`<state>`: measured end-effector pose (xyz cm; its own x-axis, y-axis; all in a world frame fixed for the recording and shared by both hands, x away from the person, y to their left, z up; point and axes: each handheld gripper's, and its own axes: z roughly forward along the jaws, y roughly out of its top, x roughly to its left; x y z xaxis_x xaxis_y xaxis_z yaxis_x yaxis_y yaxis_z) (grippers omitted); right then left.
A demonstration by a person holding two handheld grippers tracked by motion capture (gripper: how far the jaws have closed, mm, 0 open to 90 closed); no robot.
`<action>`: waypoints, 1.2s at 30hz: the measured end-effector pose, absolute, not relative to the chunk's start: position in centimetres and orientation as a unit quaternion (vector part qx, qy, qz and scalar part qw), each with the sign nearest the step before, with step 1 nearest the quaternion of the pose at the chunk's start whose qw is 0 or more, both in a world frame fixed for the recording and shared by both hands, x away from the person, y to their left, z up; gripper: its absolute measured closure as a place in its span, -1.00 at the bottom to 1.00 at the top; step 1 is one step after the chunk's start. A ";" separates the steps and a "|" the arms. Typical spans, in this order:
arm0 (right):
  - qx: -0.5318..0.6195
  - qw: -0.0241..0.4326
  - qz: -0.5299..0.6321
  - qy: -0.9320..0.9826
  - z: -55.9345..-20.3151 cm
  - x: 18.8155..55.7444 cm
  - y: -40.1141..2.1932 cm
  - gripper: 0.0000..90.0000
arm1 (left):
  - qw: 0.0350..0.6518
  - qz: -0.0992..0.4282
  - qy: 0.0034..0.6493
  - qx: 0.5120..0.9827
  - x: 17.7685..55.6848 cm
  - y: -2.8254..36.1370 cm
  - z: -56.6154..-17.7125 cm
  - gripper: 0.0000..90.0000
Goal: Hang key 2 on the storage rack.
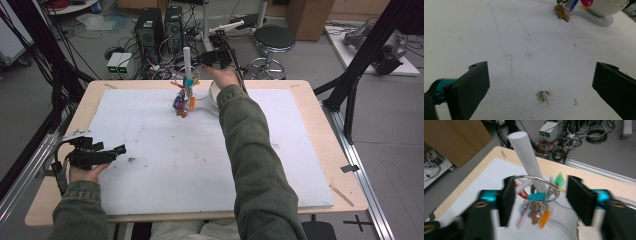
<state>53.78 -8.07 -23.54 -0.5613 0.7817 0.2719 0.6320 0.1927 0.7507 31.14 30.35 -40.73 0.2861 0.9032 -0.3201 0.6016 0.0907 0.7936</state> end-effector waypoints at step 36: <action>0.481 0.151 0.439 0.744 -25.5 47.4 -16.3 -0.99 | 0.466 0.163 0.579 0.649 30.9 30.5 -40.7 -0.96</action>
<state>47.43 -16.27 -25.46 -0.4928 0.8473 0.1980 0.5827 0.1523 0.7983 30.94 30.45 -40.74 0.2767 0.9033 -0.3279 0.6000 0.1042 0.7932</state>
